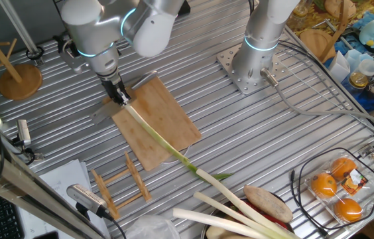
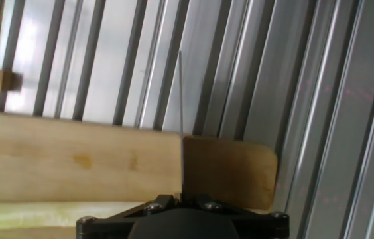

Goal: Chop the scallions

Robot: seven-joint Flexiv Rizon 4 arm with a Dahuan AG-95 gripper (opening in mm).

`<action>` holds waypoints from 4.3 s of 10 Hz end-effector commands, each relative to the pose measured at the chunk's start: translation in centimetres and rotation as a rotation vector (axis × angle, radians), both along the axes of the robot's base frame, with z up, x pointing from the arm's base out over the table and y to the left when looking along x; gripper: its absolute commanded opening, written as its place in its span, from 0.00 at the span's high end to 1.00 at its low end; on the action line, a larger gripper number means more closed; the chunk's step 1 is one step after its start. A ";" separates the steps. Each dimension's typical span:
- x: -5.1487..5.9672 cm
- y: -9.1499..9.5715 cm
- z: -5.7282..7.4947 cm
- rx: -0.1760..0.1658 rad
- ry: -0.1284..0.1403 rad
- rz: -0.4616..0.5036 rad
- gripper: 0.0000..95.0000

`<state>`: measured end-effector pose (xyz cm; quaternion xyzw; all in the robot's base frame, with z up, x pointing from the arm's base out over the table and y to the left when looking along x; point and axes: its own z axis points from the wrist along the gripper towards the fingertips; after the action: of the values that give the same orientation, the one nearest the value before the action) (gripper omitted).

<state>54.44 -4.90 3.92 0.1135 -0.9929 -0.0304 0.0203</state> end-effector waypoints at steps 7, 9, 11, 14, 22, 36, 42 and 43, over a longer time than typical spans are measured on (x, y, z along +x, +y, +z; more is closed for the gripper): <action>-1.9 0.0 0.5 -0.017 0.043 0.016 1.00; -2.3 0.0 -0.3 -0.024 0.038 0.016 1.00; -2.3 0.0 0.0 -0.022 0.031 0.014 1.00; -1.4 0.0 0.0 -0.016 -0.002 0.013 1.00; 1.3 0.5 0.8 -0.002 -0.001 -0.004 1.00; 0.8 1.9 5.9 -0.083 0.015 -0.079 1.00; 0.1 2.6 7.7 -0.088 -0.042 -0.115 1.00; 0.0 2.7 8.0 -0.087 -0.050 -0.117 1.00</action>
<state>54.14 -2.14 12.09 0.0551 -0.9984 0.0154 -0.0035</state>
